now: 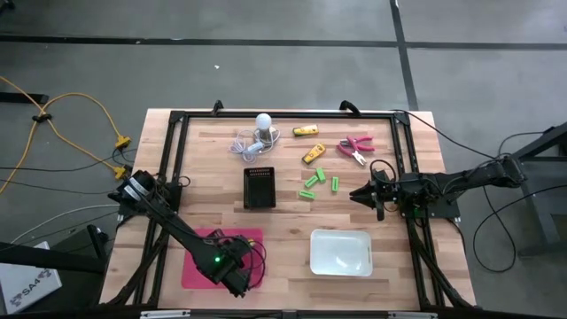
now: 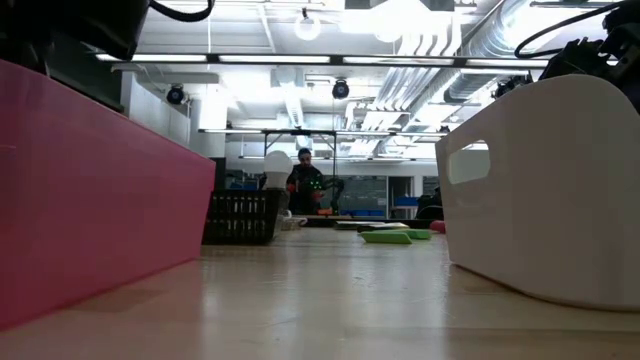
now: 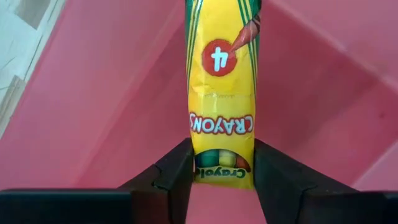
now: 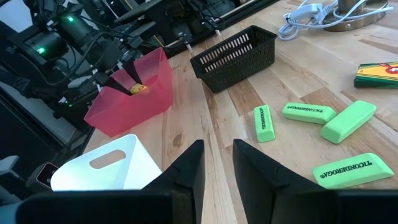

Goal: Pick & Place School Supplies
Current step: Put the yellow crayon box into the pink bin

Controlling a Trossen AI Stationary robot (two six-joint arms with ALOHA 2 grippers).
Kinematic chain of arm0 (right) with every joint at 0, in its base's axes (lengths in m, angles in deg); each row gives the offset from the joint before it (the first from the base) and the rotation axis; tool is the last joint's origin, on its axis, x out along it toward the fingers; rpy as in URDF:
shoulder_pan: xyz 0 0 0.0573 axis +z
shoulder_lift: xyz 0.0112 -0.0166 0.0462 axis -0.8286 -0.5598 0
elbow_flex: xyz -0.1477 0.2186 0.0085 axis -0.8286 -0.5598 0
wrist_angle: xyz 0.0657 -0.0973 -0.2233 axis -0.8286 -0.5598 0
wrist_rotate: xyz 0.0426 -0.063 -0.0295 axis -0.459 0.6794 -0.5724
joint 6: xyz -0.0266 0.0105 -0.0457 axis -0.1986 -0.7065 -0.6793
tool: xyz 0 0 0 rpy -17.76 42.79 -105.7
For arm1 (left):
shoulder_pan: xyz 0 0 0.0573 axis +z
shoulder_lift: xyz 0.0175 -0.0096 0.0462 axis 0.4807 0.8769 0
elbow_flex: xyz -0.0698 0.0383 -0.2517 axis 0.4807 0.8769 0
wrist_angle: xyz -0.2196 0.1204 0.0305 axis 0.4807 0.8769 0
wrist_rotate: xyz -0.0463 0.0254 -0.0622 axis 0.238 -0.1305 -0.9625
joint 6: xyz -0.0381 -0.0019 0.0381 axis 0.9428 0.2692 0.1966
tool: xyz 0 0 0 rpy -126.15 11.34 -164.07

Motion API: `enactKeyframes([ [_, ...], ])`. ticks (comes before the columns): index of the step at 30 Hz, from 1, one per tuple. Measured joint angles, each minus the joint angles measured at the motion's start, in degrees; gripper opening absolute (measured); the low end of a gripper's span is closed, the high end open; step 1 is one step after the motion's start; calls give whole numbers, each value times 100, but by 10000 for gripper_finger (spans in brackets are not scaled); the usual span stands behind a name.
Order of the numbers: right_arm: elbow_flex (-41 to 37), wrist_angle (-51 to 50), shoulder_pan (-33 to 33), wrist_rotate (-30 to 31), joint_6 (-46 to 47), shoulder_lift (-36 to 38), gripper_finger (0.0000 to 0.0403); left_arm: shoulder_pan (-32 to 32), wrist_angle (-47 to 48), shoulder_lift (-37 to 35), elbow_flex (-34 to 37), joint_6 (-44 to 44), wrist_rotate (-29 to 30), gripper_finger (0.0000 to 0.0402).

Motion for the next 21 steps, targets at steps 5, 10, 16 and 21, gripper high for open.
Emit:
enactKeyframes([
  [5, 0, 0, 0, 0, 2, 0, 72, 0, -24, 0, 0, 2, 63, 197],
  [10, 0, 0, -1, 0, 2, -1, 72, 0, -60, 0, 0, 7, 63, 213],
  [16, 0, 0, -2, 0, 2, -2, 72, 0, -60, 0, 0, 17, 61, 215],
  [21, 2, 0, -2, 0, 0, 0, 72, -6, -27, -161, -2, 152, 166, 215],
])
